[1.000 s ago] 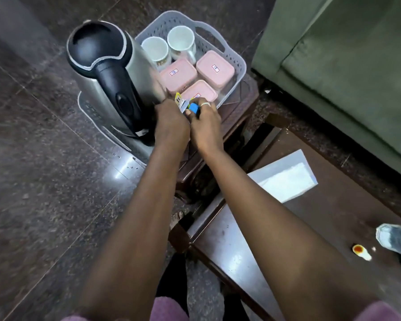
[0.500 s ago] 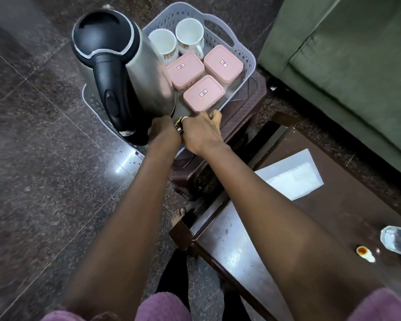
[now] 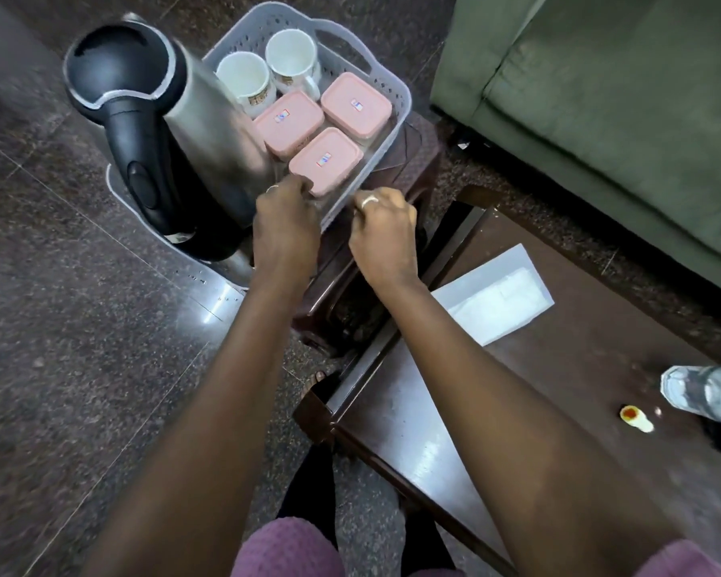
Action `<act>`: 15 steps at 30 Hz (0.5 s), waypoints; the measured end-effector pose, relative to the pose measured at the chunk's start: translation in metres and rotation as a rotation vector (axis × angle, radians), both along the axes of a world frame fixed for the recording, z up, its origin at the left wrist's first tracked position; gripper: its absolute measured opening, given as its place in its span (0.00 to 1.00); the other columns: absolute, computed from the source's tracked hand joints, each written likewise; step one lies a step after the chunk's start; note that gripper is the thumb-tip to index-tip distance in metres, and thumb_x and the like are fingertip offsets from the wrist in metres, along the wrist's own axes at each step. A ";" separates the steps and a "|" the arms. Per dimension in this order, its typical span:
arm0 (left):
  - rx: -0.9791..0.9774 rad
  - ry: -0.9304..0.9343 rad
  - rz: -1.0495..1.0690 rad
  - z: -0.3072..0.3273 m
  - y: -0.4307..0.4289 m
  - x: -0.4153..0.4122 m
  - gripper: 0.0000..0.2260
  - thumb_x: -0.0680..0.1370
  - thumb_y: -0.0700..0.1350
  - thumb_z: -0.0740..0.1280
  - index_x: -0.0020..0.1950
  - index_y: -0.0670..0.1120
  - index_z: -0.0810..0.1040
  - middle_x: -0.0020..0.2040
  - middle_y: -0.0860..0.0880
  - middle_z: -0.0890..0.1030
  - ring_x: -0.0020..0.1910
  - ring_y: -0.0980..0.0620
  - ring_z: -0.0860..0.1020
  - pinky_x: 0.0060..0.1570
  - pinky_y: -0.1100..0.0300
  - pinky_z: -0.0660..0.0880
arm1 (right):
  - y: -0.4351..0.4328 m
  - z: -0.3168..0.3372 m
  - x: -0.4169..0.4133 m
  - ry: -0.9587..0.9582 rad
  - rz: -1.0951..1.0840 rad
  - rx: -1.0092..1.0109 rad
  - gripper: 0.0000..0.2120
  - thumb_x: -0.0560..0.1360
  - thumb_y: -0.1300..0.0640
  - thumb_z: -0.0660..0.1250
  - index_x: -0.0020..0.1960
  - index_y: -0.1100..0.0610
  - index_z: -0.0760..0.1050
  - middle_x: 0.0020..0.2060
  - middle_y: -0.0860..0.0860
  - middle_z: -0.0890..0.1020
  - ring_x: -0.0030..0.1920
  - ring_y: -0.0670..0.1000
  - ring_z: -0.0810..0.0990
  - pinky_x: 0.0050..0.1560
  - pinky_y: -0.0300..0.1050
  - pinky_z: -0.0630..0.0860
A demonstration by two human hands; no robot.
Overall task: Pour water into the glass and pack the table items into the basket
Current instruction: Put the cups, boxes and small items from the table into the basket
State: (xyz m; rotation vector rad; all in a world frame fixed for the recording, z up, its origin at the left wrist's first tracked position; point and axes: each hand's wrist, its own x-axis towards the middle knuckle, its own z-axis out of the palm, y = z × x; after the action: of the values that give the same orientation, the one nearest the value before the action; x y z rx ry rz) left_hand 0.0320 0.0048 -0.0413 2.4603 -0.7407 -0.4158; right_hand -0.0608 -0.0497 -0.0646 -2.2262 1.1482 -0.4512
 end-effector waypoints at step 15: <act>0.047 0.317 -0.577 -0.072 0.001 -0.256 0.11 0.75 0.37 0.61 0.54 0.44 0.78 0.52 0.42 0.81 0.51 0.43 0.79 0.53 0.53 0.74 | 0.046 -0.053 -0.245 0.094 -0.496 0.192 0.12 0.71 0.69 0.61 0.52 0.65 0.79 0.51 0.59 0.82 0.58 0.61 0.73 0.58 0.54 0.72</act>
State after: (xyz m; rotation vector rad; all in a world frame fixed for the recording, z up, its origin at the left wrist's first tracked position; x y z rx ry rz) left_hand -0.2241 0.0063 -0.1130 2.1088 -1.3001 -1.0161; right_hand -0.3056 -0.0041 -0.1181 -1.8048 1.7248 -0.4132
